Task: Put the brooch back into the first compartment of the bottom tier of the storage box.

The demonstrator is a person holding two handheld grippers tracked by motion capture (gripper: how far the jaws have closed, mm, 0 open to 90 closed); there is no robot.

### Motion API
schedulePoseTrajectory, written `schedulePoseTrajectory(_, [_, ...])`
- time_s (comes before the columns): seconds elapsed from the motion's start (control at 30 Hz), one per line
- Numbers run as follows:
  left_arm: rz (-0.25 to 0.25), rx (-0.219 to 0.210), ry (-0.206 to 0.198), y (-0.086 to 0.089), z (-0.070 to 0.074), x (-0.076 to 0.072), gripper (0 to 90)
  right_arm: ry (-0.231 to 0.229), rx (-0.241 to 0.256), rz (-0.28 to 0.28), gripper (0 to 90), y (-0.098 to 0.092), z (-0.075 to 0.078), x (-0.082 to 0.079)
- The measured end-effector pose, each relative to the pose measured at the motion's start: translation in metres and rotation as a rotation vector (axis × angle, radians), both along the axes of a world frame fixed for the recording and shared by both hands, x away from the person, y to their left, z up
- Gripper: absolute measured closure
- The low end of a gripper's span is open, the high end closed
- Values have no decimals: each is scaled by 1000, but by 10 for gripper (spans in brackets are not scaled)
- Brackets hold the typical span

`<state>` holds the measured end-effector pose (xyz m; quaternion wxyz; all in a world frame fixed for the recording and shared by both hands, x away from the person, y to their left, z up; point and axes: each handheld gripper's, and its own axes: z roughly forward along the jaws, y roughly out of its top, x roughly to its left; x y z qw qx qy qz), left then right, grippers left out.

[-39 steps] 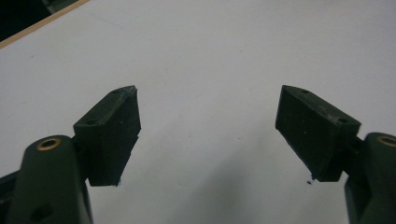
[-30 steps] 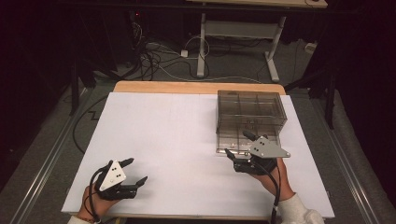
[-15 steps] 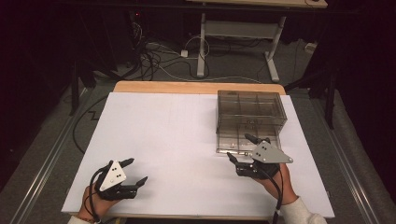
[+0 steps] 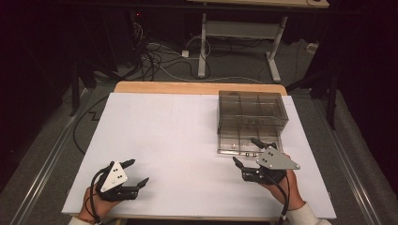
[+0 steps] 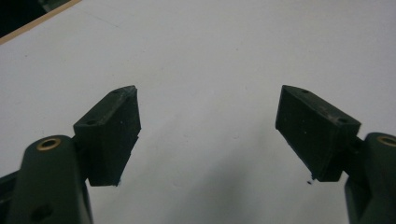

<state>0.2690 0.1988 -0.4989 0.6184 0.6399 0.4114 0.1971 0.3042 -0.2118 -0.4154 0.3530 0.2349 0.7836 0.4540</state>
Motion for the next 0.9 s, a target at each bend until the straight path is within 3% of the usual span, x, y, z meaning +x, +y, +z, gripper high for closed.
schedulePoseTrajectory(0.9, [-4,19,2,-3,-2,0,213,32,3,-27,190,-36,-18,-17])
